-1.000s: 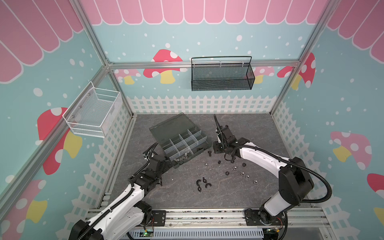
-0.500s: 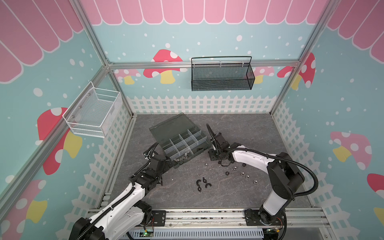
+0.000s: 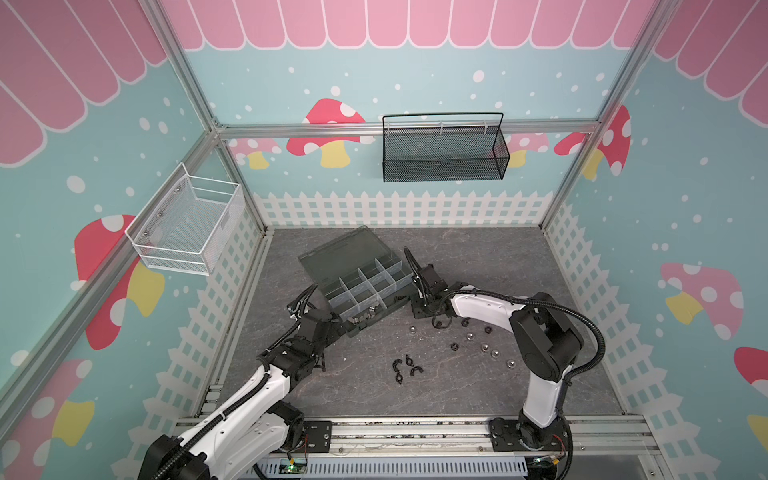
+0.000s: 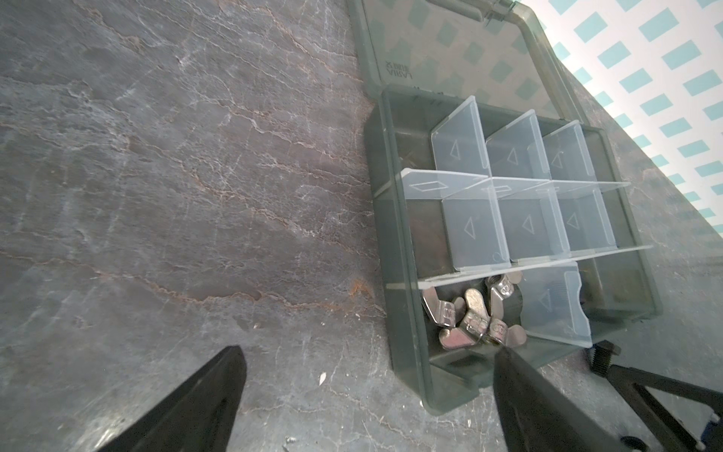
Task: Sort the screws and nuts into containers
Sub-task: Pick up the screw from the center of the table.
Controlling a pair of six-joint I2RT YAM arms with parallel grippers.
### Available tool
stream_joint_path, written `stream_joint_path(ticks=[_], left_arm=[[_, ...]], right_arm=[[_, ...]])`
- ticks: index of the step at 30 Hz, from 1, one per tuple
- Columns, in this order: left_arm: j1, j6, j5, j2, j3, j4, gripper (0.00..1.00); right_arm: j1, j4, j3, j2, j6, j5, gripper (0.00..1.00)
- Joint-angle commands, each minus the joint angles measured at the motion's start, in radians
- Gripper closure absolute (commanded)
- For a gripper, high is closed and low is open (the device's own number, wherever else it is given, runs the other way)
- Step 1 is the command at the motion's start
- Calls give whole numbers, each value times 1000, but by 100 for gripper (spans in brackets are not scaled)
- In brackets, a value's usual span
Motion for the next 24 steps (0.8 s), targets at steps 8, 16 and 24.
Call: stream_joint_path(ticks=[8,16,24], left_arm=[[4,-20,-17,6,26,-7,1],[5,-21,-10,12,23,-7,1],[5,-23,-5,1,29,-9,1]], right_arm=[[2,-30,65,114,3,35,68],[-4,-36,47,125,5,38,83],[-4,-71,47,72,-12,24,100]])
